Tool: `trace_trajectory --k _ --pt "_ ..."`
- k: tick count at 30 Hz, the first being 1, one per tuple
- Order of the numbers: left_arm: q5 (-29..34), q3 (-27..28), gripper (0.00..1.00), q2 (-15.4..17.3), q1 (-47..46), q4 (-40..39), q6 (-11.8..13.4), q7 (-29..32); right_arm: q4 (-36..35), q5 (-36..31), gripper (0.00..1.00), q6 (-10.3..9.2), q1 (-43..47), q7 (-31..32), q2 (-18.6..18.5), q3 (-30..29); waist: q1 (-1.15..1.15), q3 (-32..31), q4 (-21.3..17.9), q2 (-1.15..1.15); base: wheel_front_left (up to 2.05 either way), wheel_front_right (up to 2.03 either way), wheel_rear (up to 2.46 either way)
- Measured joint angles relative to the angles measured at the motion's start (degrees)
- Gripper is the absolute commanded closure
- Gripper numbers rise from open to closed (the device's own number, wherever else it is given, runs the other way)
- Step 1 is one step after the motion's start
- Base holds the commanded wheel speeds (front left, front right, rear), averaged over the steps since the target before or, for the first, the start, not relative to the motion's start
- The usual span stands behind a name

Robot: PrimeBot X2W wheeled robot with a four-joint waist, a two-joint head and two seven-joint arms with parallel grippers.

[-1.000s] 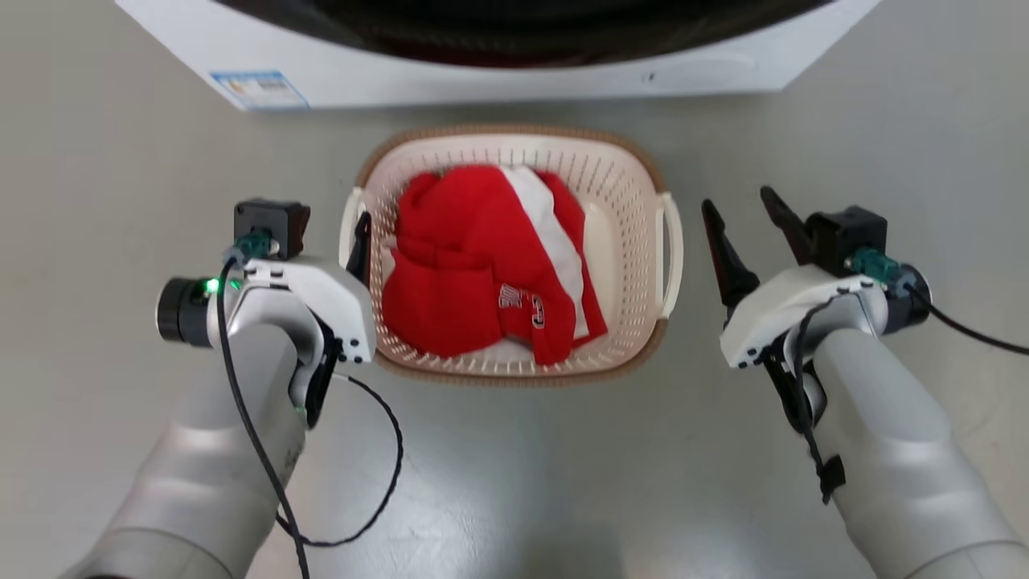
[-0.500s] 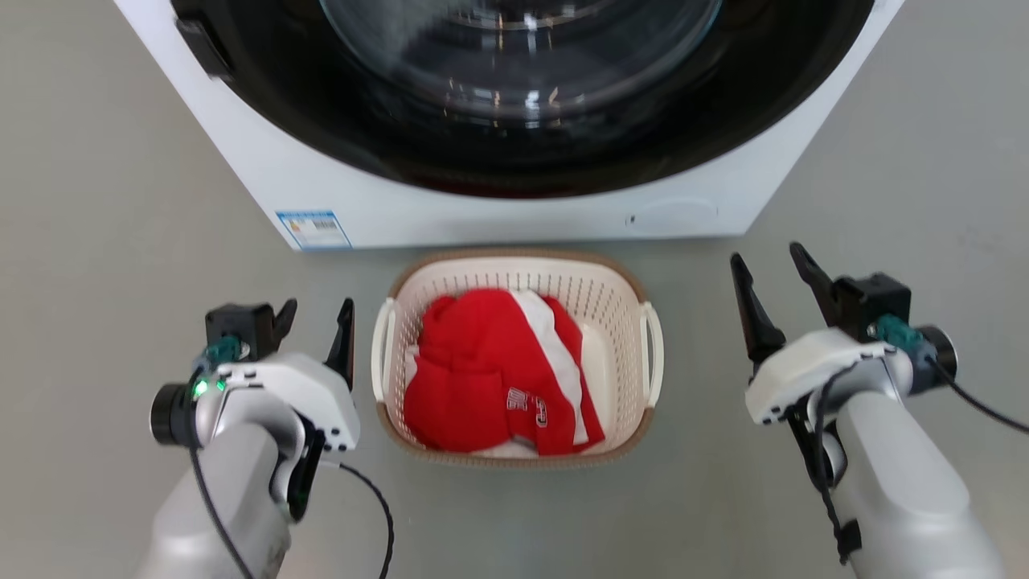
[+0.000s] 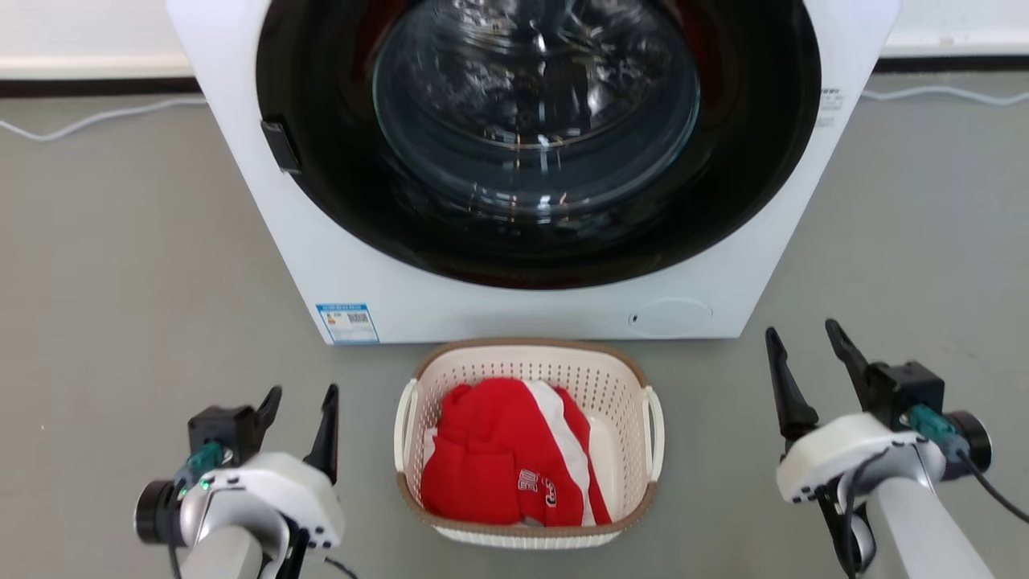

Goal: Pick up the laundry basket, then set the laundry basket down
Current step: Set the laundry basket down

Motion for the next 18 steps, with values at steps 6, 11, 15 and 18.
trace_trajectory --k 6,11,15,18 --pt "1.54 2.16 0.0 0.98 5.71 -3.47 -0.85 0.0 -4.49 -0.04 0.0 0.0 6.17 0.0 0.24 -1.21 0.0 -3.58 -0.36 0.0 0.0 0.0 0.0" --pt "2.29 3.03 0.0 1.25 9.2 -5.61 -0.96 0.0 -6.72 -0.04 0.0 0.0 9.95 0.0 0.29 -1.77 0.0 -5.49 -0.97 0.0 0.0 0.0 0.0" --pt "2.69 3.9 0.0 1.36 11.35 -7.46 -1.0 0.0 -8.38 0.02 0.0 0.0 12.64 0.0 0.36 -2.81 0.0 -6.37 -1.56 0.0 0.0 0.0 0.0" --pt "2.85 4.61 0.0 1.44 12.62 -8.72 -1.01 0.0 -9.71 0.05 0.0 0.0 14.35 0.0 0.53 -2.92 0.0 -6.77 -1.91 0.0 0.0 0.0 0.0"
